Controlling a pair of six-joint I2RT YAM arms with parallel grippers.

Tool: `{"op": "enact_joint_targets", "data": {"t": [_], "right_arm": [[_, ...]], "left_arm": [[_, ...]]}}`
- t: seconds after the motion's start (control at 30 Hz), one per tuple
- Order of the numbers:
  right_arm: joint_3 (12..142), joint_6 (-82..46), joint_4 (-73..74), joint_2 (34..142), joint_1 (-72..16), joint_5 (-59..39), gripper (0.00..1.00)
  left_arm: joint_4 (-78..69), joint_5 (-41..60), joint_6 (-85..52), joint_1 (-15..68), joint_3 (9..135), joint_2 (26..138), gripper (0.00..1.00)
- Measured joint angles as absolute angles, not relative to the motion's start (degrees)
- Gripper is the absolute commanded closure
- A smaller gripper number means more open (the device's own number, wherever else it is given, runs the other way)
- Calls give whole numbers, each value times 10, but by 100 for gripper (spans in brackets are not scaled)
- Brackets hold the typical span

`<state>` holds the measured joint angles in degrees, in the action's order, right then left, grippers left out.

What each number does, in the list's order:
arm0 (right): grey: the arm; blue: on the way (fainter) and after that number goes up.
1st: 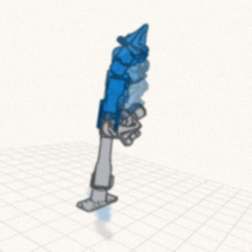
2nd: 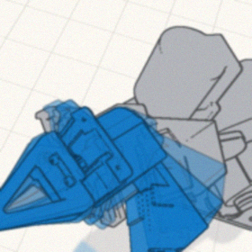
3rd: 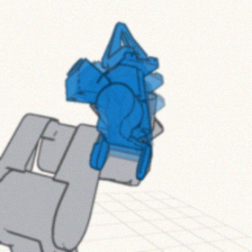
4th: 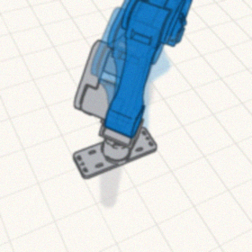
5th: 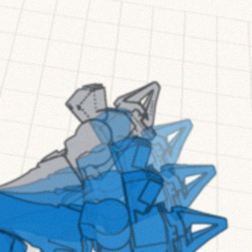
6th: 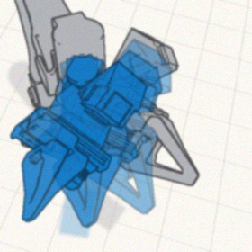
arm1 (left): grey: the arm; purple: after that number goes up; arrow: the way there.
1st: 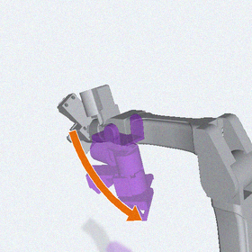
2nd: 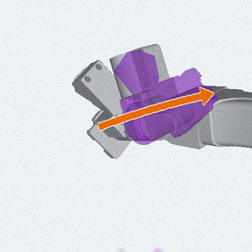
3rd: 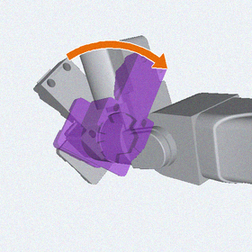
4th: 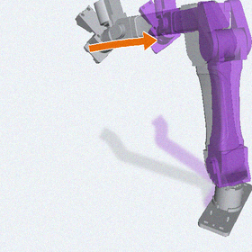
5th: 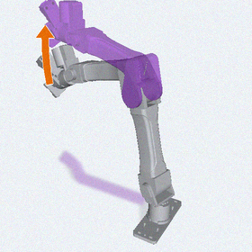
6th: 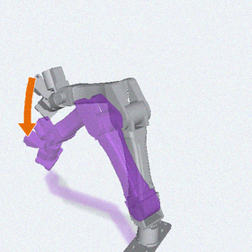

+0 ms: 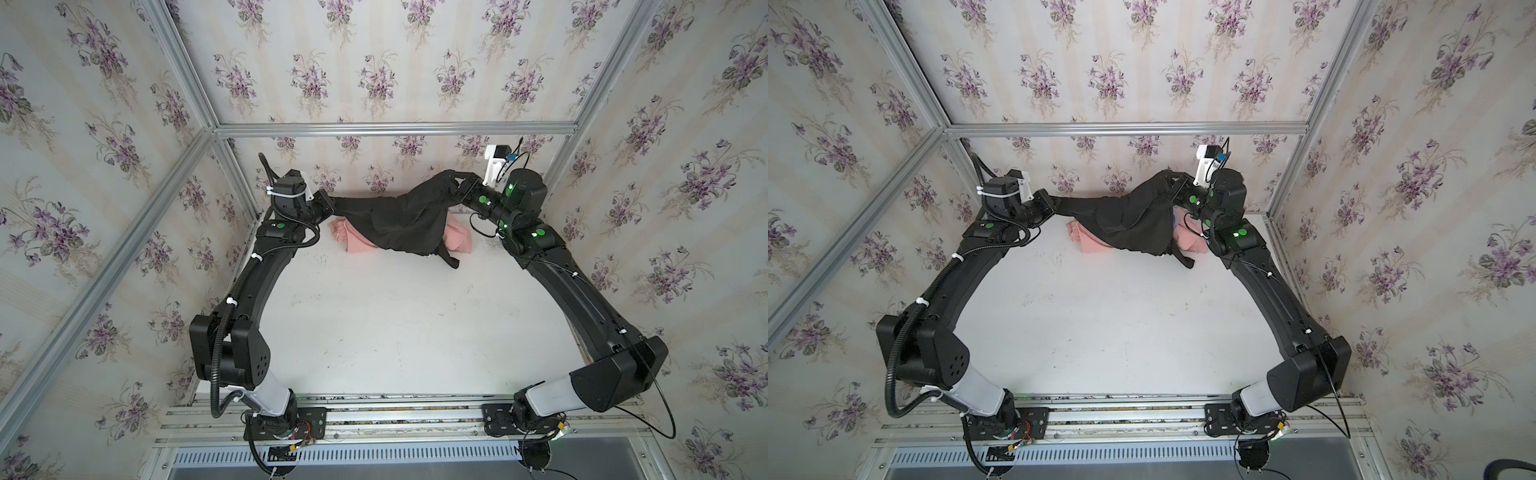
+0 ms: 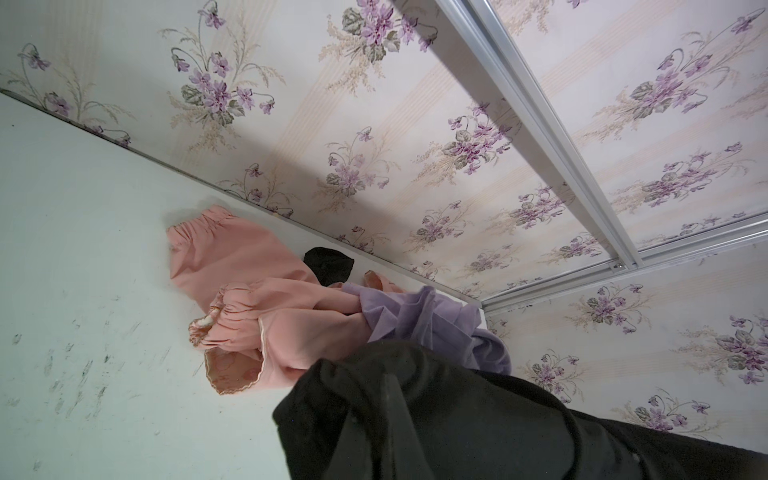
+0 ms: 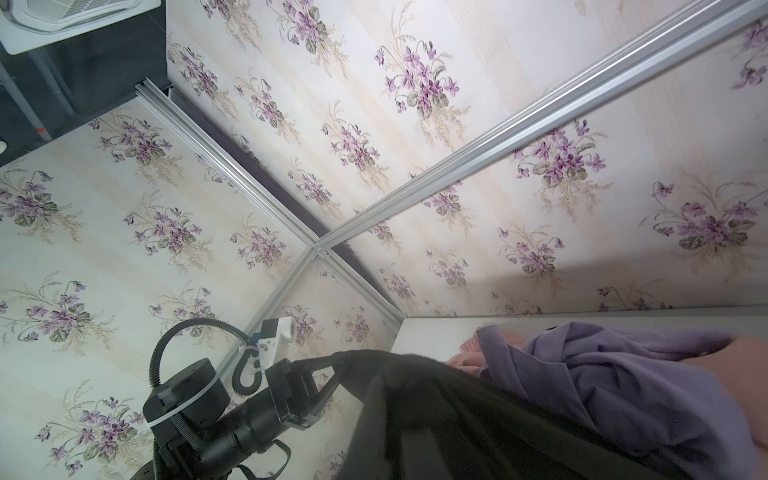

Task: Pick out a specific cloth from the pile
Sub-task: 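Raise the black cloth higher and spread it between both grippers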

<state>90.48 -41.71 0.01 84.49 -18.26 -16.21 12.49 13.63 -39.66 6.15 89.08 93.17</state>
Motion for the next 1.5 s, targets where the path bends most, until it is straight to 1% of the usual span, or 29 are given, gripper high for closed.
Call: {"op": "enact_joint_targets", "data": {"t": [1.07, 1.37, 1.5], "right_arm": [[968, -391, -9, 840, -183, -143, 95], [1004, -383, -20, 840, -183, -135, 95], [1009, -374, -22, 838, -182, -130, 95]], "left_arm": [[125, 151, -408, 67, 936, 914, 96], [125, 151, -408, 67, 969, 908, 95], [125, 151, -408, 67, 990, 908, 97]]}}
